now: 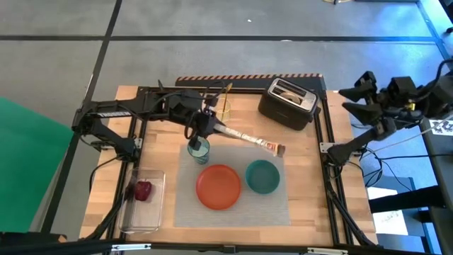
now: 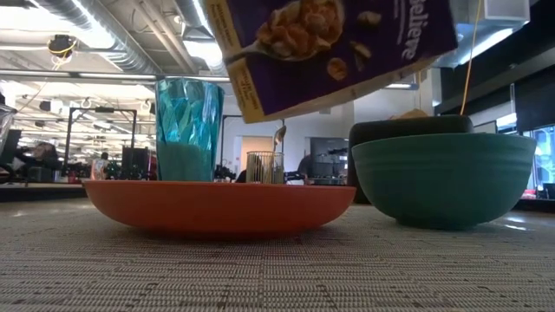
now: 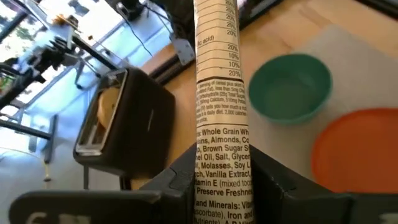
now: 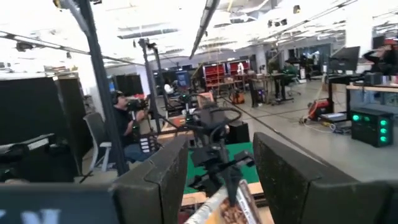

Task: Arrange a breakfast setting
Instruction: Pour the cereal from the cereal box into the blue bowl

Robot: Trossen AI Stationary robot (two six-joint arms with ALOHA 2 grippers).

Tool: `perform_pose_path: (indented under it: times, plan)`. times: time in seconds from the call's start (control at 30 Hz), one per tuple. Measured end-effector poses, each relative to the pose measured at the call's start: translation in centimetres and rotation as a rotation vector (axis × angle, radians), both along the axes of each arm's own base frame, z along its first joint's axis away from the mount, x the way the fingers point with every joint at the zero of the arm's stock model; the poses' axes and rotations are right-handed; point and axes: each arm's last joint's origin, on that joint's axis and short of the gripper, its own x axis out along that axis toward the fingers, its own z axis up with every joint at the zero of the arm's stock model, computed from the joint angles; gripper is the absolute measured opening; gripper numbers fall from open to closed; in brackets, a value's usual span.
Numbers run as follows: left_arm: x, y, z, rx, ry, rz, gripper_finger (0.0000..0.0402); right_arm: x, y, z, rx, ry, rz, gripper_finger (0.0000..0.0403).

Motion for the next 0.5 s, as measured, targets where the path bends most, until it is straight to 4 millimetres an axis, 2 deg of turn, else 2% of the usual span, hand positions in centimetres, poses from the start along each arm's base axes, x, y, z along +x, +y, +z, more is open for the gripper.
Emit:
perform_pose_path:
  times: [0.17, 0.5]
  plan:
    - [-0.4, 0.1, -0.4, 0.073, 0.067, -0.012, 0.0093, 1.1, 0.6, -0.2, 0.003, 0.029, -0.011, 0.0173]
    - [-0.4, 0.1, -0.4, 0.204, 0.076, -0.094, 0.0093, 2.5, 1.3, -0.5, 0.017, 0.065, -0.061, 0.0173]
